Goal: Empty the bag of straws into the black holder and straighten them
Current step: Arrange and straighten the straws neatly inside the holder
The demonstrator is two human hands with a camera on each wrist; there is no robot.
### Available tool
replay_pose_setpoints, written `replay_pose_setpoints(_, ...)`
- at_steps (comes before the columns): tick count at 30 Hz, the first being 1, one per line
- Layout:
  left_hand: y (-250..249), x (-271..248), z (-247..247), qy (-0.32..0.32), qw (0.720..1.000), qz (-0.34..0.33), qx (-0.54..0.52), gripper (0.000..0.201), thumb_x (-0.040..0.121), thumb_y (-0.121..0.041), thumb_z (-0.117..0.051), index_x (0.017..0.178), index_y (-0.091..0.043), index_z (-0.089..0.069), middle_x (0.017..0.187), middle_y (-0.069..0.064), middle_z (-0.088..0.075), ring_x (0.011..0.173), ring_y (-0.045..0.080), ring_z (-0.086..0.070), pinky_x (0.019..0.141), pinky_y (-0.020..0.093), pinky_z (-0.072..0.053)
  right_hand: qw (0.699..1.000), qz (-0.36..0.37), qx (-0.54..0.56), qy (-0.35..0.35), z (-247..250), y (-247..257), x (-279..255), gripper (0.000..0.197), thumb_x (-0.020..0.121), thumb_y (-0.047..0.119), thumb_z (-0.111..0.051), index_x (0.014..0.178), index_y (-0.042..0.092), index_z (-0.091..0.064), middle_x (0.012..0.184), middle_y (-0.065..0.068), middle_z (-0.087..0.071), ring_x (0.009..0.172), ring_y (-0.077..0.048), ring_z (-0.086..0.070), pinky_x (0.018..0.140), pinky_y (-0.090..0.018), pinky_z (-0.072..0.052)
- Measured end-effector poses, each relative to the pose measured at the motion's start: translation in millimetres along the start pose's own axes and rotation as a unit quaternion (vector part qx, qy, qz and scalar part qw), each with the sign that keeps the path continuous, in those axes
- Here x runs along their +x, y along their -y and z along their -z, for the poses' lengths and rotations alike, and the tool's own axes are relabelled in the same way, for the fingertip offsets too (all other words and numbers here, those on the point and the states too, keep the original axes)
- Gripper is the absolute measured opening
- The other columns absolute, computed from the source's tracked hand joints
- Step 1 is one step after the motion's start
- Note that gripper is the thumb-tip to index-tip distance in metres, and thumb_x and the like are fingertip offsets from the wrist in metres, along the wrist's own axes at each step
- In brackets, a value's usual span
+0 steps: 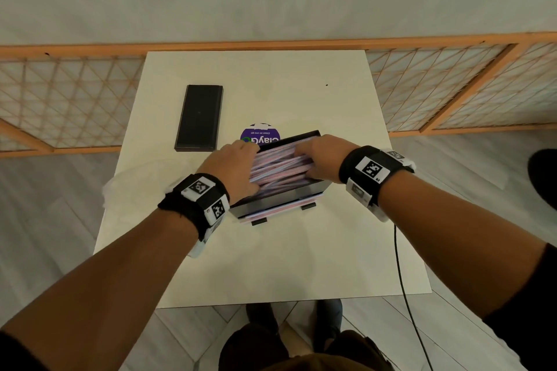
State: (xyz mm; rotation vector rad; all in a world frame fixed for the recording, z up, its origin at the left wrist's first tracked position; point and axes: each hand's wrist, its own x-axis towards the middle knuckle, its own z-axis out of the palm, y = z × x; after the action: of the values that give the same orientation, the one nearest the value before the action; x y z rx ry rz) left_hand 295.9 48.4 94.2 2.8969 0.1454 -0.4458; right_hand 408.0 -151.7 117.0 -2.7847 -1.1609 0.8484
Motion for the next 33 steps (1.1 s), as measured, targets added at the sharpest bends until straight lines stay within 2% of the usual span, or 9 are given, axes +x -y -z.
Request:
replay_pose_setpoints(3, -4.5, -18.6, 5.1, -0.099, 0.993, -0.026, 0.055, 0.055, 0.078, -0.054, -0.080, 0.115, -0.024, -0.053, 0.113, 0.001, -0.053, 0.098, 0.021, -0.052, 0.088, 0.037, -0.045, 0.998, 0.009, -0.048, -0.032, 3.3, -1.4, -6.3, 0.039, 0.090, 0.027, -0.065, 0.128, 0.027, -0.058, 0.120, -0.001, -0.066, 0.103, -0.025, -0.063, 0.086, -0.037, -0.054)
replay_pose_setpoints(5, -13.7, -27.2, 6.4, -0.118, 0.989, -0.041, 0.075, 0.043, 0.082, -0.054, -0.076, 0.104, -0.024, -0.055, 0.104, 0.000, -0.051, 0.092, 0.020, -0.050, 0.086, 0.037, -0.044, 0.996, 0.010, -0.071, -0.059, 4.9, -2.1, -10.1, 0.037, 0.090, 0.031, -0.064, 0.126, 0.029, -0.058, 0.121, 0.001, -0.064, 0.102, -0.024, -0.063, 0.084, -0.039, -0.056)
replay_pose_setpoints(12, -41.5, -18.2, -6.6, -0.035, 0.993, -0.001, 0.110, 0.041, 0.100, -0.058, -0.048, 0.103, -0.022, -0.068, 0.097, -0.001, -0.070, 0.088, 0.021, -0.062, 0.088, 0.038, -0.043, 0.993, 0.046, -0.091, -0.054, 1.2, 11.9, -9.7, 0.024, 0.096, 0.033, -0.059, 0.117, 0.023, -0.066, 0.113, -0.003, -0.058, 0.087, -0.019, -0.056, 0.076, -0.033, -0.053)
replay_pose_setpoints(16, -49.4, -10.3, -13.4, -0.005, 0.990, 0.040, 0.136, 0.026, 0.103, -0.040, -0.053, 0.106, -0.020, -0.070, 0.100, 0.002, -0.073, 0.095, 0.025, -0.068, 0.091, 0.038, -0.046, 0.991, 0.060, -0.116, -0.019, -6.3, 24.1, -3.1, 0.017, 0.098, 0.028, -0.055, 0.104, 0.021, -0.069, 0.099, -0.002, -0.070, 0.079, -0.019, -0.056, 0.069, -0.029, -0.044)
replay_pose_setpoints(19, -47.0, -10.6, -15.2, 0.012, 0.990, 0.045, 0.135, 0.019, 0.102, -0.027, -0.054, 0.105, -0.019, -0.071, 0.093, 0.001, -0.069, 0.092, 0.025, -0.069, 0.088, 0.037, -0.049, 0.992, 0.048, -0.120, 0.000, -9.3, 26.8, 2.0, 0.023, 0.097, 0.031, -0.056, 0.112, 0.026, -0.072, 0.105, 0.001, -0.072, 0.091, -0.022, -0.065, 0.080, -0.032, -0.054)
replay_pose_setpoints(24, -23.1, -28.9, 8.2, 0.012, 0.987, 0.015, 0.158, 0.015, 0.104, -0.028, -0.051, 0.104, -0.023, -0.065, 0.104, 0.001, -0.069, 0.093, 0.026, -0.066, 0.086, 0.038, -0.048, 0.990, 0.020, -0.139, 0.016, -8.0, 21.5, 10.2, 0.025, 0.095, 0.034, -0.057, 0.111, 0.021, -0.071, 0.100, -0.002, -0.070, 0.082, -0.023, -0.061, 0.078, -0.035, -0.056)
replay_pose_setpoints(27, 4.0, -35.9, 29.1, 0.003, 0.992, 0.030, 0.121, 0.024, 0.103, -0.037, -0.048, 0.096, -0.023, -0.066, 0.095, 0.002, -0.067, 0.085, 0.029, -0.064, 0.078, 0.037, -0.048, 0.990, 0.000, -0.139, 0.030, -8.5, 19.6, 17.7, 0.027, 0.092, 0.040, -0.063, 0.106, 0.018, -0.069, 0.089, 0.001, -0.064, 0.078, -0.021, -0.059, 0.076, -0.035, -0.056)
replay_pose_setpoints(31, 26.3, -36.0, 40.4, 0.008, 0.998, 0.032, 0.048, 0.022, 0.101, -0.040, -0.054, 0.094, -0.025, -0.068, 0.089, -0.002, -0.062, 0.081, 0.023, -0.059, 0.074, 0.035, -0.045, 0.989, -0.022, -0.134, 0.059, -10.1, 20.9, 28.1, 0.035, 0.086, 0.047, -0.070, 0.108, 0.020, -0.068, 0.093, 0.000, -0.068, 0.083, -0.023, -0.065, 0.082, -0.039, -0.060)
replay_pose_setpoints(33, 23.6, -33.7, 36.8, 0.018, 0.999, 0.026, 0.016, 0.019, 0.099, -0.040, -0.058, 0.089, -0.026, -0.066, 0.086, -0.004, -0.063, 0.080, 0.019, -0.058, 0.072, 0.033, -0.043, 0.986, -0.024, -0.148, 0.069, -11.3, 23.2, 31.4, 0.029, 0.085, 0.042, -0.072, 0.106, 0.021, -0.069, 0.093, 0.000, -0.068, 0.082, -0.024, -0.065, 0.079, -0.037, -0.059)
